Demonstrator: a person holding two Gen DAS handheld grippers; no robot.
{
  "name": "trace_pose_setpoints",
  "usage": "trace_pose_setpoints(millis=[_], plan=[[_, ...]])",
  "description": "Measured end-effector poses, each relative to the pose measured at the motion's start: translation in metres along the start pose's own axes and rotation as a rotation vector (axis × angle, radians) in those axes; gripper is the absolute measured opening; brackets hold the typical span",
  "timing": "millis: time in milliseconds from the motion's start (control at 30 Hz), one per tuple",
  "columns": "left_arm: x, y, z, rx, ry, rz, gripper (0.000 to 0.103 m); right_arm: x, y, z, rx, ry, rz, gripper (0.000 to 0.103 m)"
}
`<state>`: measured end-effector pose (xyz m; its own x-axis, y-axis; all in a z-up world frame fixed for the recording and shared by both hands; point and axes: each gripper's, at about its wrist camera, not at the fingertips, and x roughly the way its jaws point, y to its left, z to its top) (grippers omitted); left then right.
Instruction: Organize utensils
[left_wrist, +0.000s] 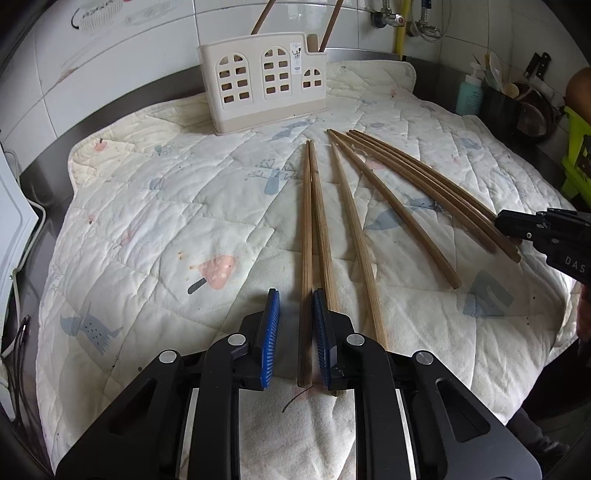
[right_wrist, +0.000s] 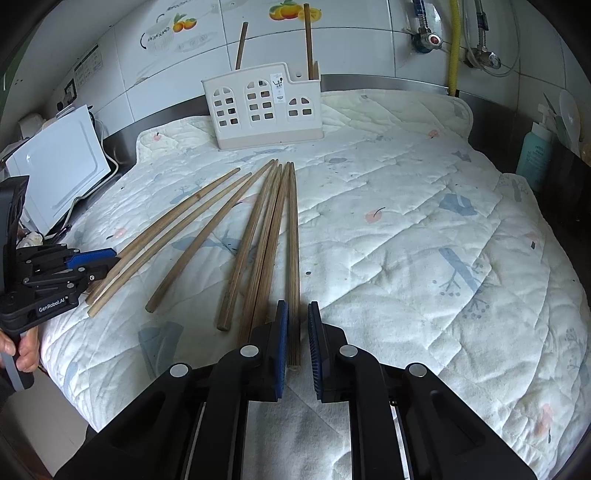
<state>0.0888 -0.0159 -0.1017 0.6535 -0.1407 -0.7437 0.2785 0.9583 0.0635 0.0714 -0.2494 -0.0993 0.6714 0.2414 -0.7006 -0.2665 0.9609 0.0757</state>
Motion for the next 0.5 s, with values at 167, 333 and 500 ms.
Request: trace_pose_setpoints(millis=[167,333,500], plan=[[-0.002,-0.001,-0.001,-0.020,-0.023,0.000,0.007,-0.003,0.002,0.000,-0.009,-0.012,-0.010,0.007],[-0.011,0.007,0.001,-0.077,-0.063,-0.047,0.006,-0.029,0.005,0.010,-0.017,-0.079,-0.008,0.007],[-0.027,0.013,0.008,-0.105,-0.133,-0.054,0.006,-0.062,0.007,0.033,-0.041,-0.172,0.000,0.007]])
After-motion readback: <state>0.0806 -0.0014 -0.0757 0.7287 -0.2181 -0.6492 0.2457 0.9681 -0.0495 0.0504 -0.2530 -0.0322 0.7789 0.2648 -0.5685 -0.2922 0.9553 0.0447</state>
